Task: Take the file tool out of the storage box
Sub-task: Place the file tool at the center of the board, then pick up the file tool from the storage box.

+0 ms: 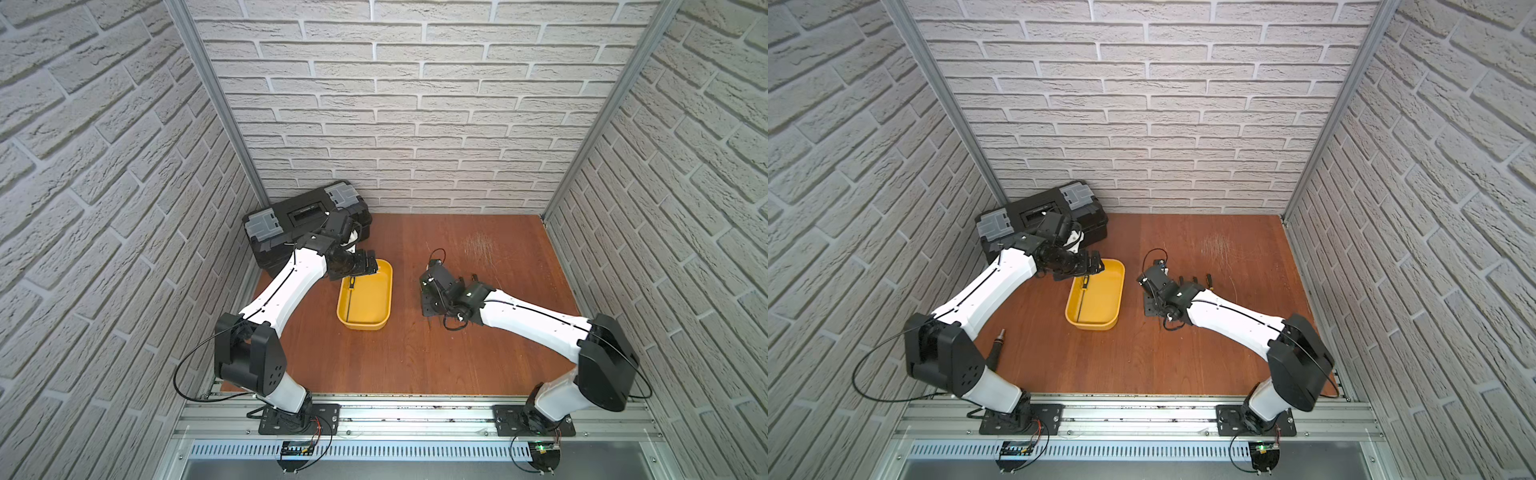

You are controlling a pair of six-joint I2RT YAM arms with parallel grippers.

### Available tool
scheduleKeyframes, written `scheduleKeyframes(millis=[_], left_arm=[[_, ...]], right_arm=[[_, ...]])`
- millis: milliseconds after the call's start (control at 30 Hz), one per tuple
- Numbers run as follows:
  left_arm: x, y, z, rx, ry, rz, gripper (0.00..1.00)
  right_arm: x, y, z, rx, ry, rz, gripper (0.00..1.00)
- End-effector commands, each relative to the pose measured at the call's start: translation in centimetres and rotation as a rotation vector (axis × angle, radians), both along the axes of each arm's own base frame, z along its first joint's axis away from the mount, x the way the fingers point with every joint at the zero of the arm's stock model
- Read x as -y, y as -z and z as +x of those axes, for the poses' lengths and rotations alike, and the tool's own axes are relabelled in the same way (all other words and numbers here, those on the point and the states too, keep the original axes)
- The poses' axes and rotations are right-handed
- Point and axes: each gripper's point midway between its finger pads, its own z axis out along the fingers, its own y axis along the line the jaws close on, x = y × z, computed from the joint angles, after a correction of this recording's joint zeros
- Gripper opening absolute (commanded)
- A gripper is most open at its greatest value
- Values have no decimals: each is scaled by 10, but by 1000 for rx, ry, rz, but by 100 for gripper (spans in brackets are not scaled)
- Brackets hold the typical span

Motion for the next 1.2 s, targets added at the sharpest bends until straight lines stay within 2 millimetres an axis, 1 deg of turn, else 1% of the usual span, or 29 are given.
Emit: scheduleKeyframes(millis=[0, 33, 67, 133, 300, 333, 433, 533, 600, 767, 900, 1033, 1167], left_arm=[[-9, 0, 2, 12, -5, 60, 99], [-9, 1, 3, 12, -5, 62, 98], [-9, 2, 3, 11, -5, 66, 98], [-11, 5, 3, 10, -8, 89, 99], [-10, 14, 3, -4, -3, 126, 98], [-8, 16, 4, -7, -1, 133, 98], [-3, 22, 6, -11, 4, 156, 98], [2, 26, 10, -6, 14, 194, 94], [2, 31, 14, -6, 10, 228, 92], [3, 46, 22, -18, 6, 286, 85], [-1, 59, 30, -23, -4, 343, 71], [-8, 76, 37, -51, -11, 411, 68], [-8, 92, 41, -74, -5, 439, 64]], right_arm=[[-1, -34, 4, 81, -68, 54, 48], [-2, -40, 3, 91, -84, 88, 56], [-2, -44, 2, 98, -92, 108, 60], [-3, -50, -2, 103, -120, 138, 74], [2, -61, -12, 126, -177, 158, 98], [4, -64, -15, 130, -187, 165, 100], [8, -73, -23, 156, -211, 193, 100], [14, -81, -29, 179, -225, 209, 100], [19, -83, -32, 182, -226, 207, 100], [29, -78, -32, 171, -199, 202, 100], [28, -73, -32, 158, -194, 221, 100], [30, -71, -30, 156, -183, 220, 100], [31, -71, -30, 159, -180, 221, 100]])
